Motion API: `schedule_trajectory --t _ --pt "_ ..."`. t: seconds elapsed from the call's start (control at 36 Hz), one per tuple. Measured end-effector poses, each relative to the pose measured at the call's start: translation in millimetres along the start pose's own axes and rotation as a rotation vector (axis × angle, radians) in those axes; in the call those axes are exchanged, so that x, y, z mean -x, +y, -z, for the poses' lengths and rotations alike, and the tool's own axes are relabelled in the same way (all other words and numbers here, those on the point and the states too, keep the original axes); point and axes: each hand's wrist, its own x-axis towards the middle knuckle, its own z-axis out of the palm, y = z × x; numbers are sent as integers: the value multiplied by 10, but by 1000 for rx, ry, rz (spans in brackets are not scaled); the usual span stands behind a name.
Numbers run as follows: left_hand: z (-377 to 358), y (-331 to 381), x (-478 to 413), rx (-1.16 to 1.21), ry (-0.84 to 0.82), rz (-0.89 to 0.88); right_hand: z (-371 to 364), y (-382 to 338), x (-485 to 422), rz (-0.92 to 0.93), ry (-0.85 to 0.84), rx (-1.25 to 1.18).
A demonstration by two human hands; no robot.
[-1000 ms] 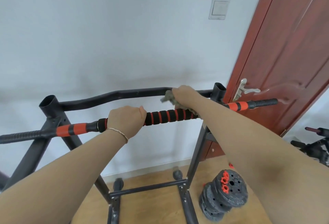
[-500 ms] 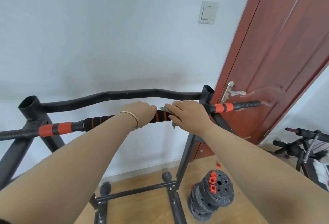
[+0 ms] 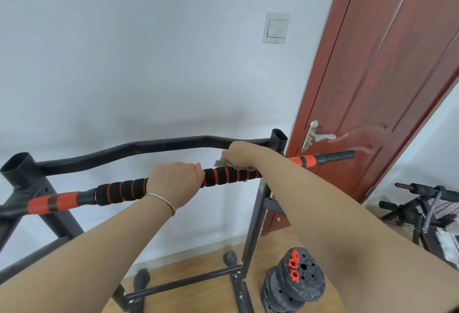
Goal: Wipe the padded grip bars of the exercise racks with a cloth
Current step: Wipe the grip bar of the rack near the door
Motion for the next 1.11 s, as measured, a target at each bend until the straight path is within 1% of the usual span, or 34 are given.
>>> schedule_trajectory --t 0.03,0.08,0.14,0.17,0.19,0.25,0.33,0.39,0.42,0.44,0.47,0.5,0.56,0.61,0.64,0.67,0.72,0.75,0.78,0.81,0.89,0.97,1.03,1.11 --pt "11 7 10 -1 1 0 18 -18 7 -3 17 -62" --pt "39 7 31 -5 -21 -3 68 56 -33 -8 -1 -275" --pt "75 -4 38 -20 -58 -15 154 198 6 -4 -17 -627" --pt "98 -12 32 -18 -76 -21 212 307 43 -3 40 -746" --pt "125 -17 12 -2 -95 -21 252 420 40 10 108 -779" --pt "205 -7 -54 31 -128 -18 293 617 72 95 240 -829" --pt "376 106 -222 63 -101 -37 306 820 203 188 378 -840" --pt "466 222 -368 104 -113 -58 294 912 314 213 468 -723" --pt "491 283 -432 122 -145 -72 289 941 387 240 510 -626" --pt "493 340 -486 135 -193 -85 279 967 460 277 516 -510" --pt "473 393 -533 145 -245 -93 260 985 518 317 480 -386" --pt "439 431 -561 157 -291 -90 233 996 571 330 400 -282" --pt "377 470 -579 177 -313 -68 153 1055 630 378 237 -114" --pt "337 472 -584 178 -300 -50 86 1121 643 427 176 106" --pt "320 468 -586 177 -293 -48 68 1130 650 453 172 155" --pt "306 461 -588 176 -286 -51 59 1124 659 477 197 127" --pt "285 452 -596 182 -275 -51 71 1099 652 517 302 -49" --pt "280 454 -599 199 -277 -44 76 1095 638 544 374 -92" --pt "280 458 -603 227 -288 -27 74 1099 625 561 422 -79" --pt "282 458 -611 269 -312 3 69 1104 612 565 429 -41" --pt "321 449 -628 483 -404 140 70 1139 586 585 335 160" --pt "371 445 -649 701 -478 277 114 1224 554 691 239 264" --pt "403 448 -659 784 -520 327 135 1307 500 759 238 383" --pt "439 444 -656 835 -551 354 158 1337 398 772 275 537"
